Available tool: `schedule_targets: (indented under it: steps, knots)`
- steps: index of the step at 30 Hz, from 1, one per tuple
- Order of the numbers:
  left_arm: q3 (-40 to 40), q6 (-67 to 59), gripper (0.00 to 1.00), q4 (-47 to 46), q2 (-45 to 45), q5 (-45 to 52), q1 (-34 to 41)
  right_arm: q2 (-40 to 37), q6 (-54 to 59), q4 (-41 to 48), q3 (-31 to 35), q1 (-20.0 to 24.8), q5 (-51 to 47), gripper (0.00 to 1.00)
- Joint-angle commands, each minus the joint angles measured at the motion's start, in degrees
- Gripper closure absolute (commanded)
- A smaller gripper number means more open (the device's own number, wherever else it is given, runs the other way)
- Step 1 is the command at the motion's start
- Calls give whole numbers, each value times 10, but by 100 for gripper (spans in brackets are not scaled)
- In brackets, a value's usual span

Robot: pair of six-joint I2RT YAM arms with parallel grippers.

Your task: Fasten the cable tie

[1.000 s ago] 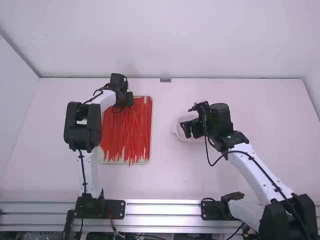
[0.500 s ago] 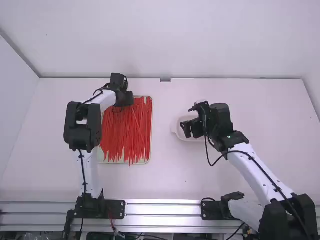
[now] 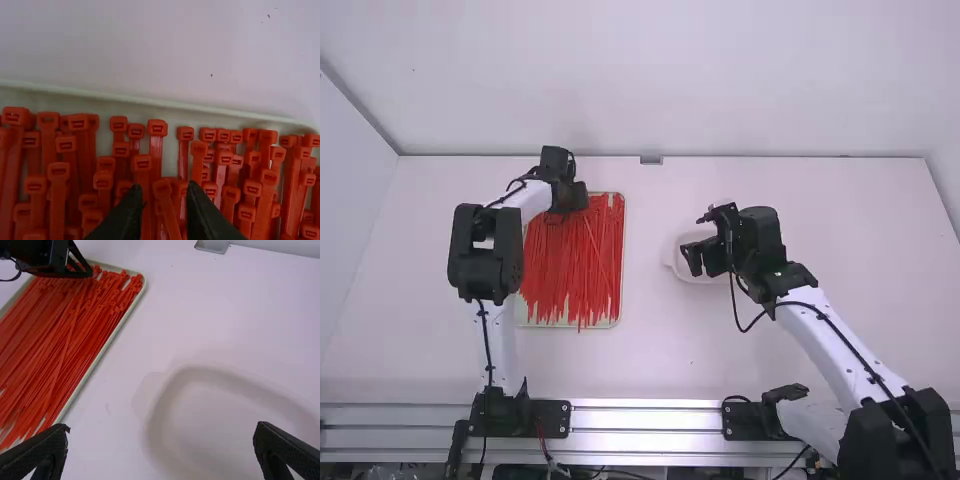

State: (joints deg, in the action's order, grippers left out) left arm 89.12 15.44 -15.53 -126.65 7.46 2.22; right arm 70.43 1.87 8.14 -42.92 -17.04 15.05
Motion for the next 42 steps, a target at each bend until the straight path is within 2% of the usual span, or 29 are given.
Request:
schedule_targets:
  steps: [1, 15, 25, 35, 37, 40, 42]
  knots:
    - [-7, 2, 76, 0, -3, 6, 6, 3, -1, 2, -20, -3, 4, 1]
    - [-31, 11, 78, 32, -3, 5, 3, 3, -1, 11, -20, -3, 3, 1]
    - [-32, 13, 90, 34, -3, 4, 3, 3, -1, 9, -20, -2, 4, 1]
    - [-31, 16, 93, 36, -3, 4, 5, 3, -1, 9, -20, -2, 3, 1]
    - [-31, 17, 92, 36, -3, 5, 4, 3, -1, 9, -20, -2, 4, 1]
    - [-31, 17, 77, 35, -3, 5, 3, 3, -1, 9, -20, -3, 4, 1]
    - [-32, 17, 74, 33, -3, 6, 7, 3, 0, 9, -20, -3, 3, 1]
